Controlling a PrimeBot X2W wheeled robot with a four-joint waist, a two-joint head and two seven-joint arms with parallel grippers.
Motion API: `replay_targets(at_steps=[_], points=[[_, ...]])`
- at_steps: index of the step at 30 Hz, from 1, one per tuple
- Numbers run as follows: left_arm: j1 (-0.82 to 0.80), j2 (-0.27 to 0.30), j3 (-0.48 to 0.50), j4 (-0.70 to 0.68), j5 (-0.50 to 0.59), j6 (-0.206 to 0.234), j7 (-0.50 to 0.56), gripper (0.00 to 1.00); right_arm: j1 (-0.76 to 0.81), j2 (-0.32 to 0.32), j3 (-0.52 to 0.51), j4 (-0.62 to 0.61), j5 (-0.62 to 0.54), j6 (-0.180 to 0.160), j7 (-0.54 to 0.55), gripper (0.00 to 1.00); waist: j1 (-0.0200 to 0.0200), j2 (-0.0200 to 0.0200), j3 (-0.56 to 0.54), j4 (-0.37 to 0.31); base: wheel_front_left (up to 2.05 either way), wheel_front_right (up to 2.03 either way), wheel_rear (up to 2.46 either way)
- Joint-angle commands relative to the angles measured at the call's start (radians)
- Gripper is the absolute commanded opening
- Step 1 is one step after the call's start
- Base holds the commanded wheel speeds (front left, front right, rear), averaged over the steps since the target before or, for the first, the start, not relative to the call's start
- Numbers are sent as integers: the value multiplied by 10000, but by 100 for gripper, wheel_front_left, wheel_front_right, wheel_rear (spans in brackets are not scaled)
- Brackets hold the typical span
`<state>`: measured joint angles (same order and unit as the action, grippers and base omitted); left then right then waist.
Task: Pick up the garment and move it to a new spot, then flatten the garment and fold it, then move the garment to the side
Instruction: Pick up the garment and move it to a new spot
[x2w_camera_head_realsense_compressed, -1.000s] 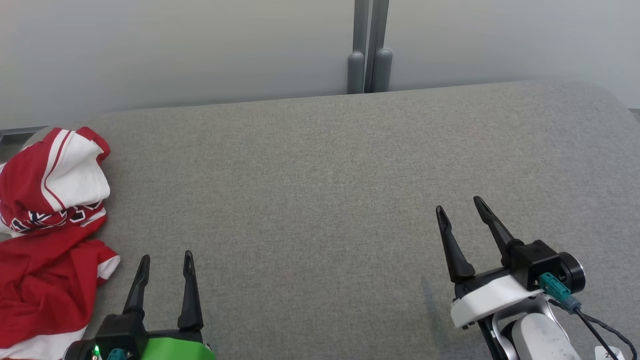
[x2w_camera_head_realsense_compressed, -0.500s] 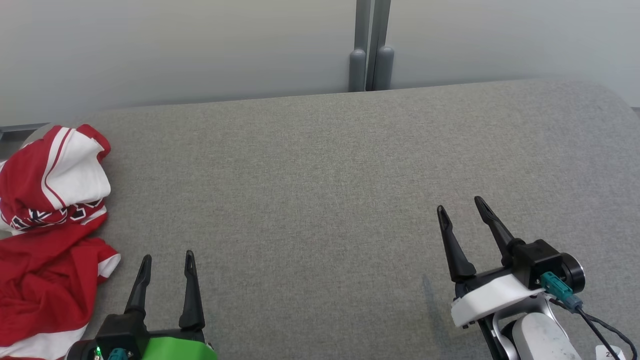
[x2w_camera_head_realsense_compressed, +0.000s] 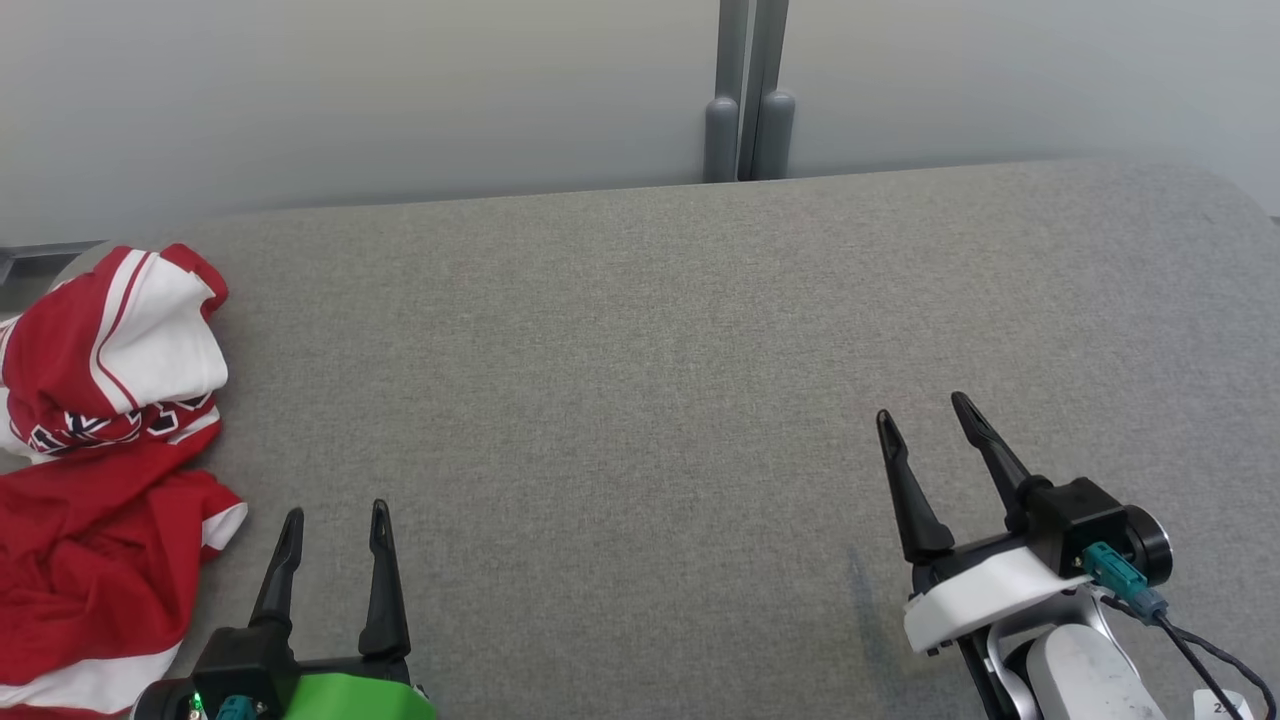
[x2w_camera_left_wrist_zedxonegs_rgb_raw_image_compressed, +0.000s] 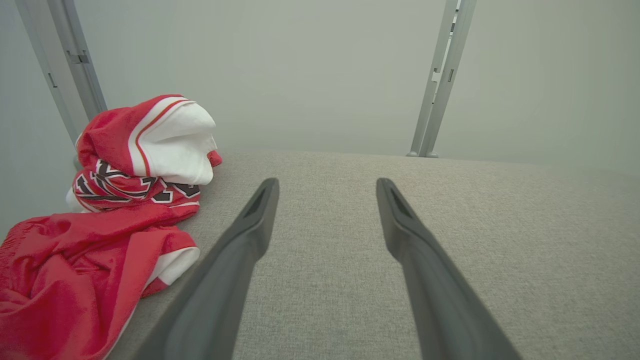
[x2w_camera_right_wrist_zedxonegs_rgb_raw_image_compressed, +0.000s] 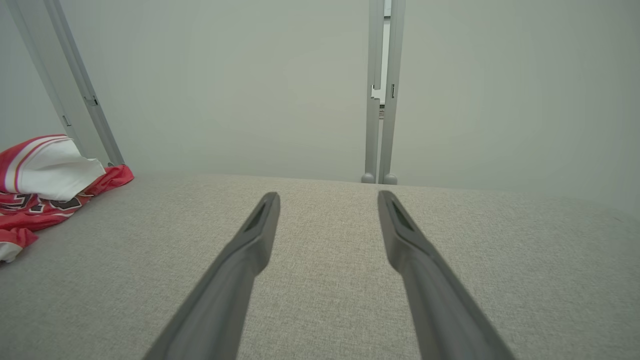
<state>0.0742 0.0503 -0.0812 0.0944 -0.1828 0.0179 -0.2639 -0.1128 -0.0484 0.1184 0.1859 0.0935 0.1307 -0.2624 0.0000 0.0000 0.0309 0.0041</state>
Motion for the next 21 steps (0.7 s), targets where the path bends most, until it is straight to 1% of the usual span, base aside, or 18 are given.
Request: replay_targets(at_steps=[1,5,8,15,21], points=[[-128,3,10,-19,-12,38,-13,100,-49,-35,-30,2,-31,1,-36,100,0,0,1,47,0,0,0],[-178,6,38,-26,-12,65,-13,100,1,-32,-102,-19,-82,1,-35,100,0,0,26,381,0,0,0],[-187,7,85,-44,-44,93,-13,100,18,-33,-154,-50,-93,1,-35,100,0,0,63,806,0,0,0],[-188,8,172,-78,-99,124,-13,100,-18,-32,-240,-120,-107,1,-33,100,0,0,239,2280,0,0,0],[24,11,278,-105,-195,179,-11,100,6,-35,-66,-51,-14,1,-33,100,0,0,268,3516,0,0,0]])
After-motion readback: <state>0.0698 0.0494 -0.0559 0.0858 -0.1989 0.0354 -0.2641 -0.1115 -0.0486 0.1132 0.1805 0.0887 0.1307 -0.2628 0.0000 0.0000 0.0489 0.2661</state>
